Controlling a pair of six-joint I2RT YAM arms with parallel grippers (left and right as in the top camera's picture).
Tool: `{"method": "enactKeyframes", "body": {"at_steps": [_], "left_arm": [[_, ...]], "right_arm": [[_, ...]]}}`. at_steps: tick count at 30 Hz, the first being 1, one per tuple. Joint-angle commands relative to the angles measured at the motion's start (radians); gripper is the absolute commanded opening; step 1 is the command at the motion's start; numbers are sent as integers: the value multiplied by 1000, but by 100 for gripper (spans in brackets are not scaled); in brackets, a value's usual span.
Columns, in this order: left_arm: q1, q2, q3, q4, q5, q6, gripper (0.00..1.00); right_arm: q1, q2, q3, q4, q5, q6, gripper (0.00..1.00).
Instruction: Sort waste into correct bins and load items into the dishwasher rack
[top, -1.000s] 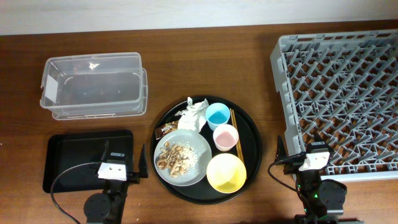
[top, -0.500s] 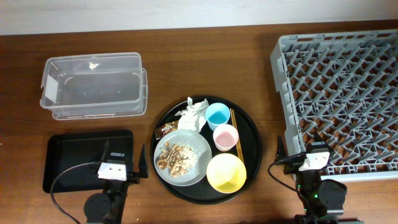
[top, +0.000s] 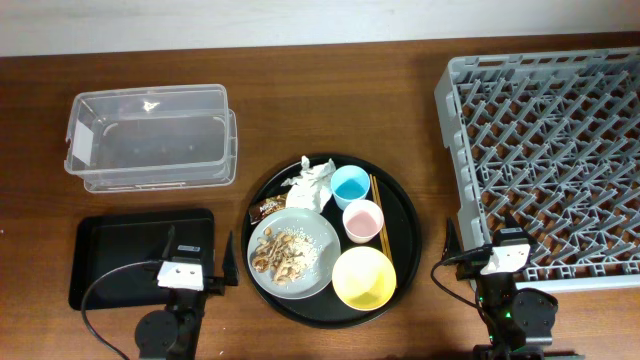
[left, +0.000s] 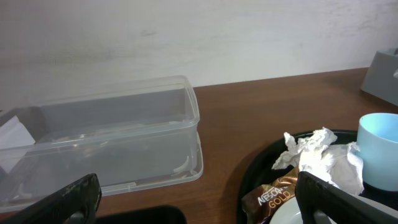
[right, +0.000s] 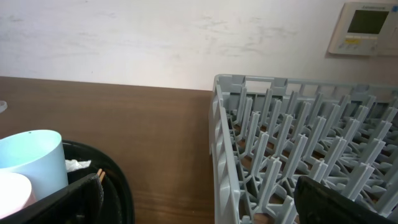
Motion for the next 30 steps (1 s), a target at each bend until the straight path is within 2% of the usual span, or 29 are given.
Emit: {"method": "enactKeyframes", "body": {"at_steps": [1, 27, 30], "left_arm": [[5, -7, -8, 0, 14, 16, 99], [5, -7, -8, 0, 14, 16, 99], [5, -7, -8, 0, 14, 16, 99]], "right_arm": [[-6, -6, -5, -5, 2, 0, 99], [-6, -6, -5, -4, 11, 1, 99], [-6, -6, -5, 6, -59, 39, 99]]}}
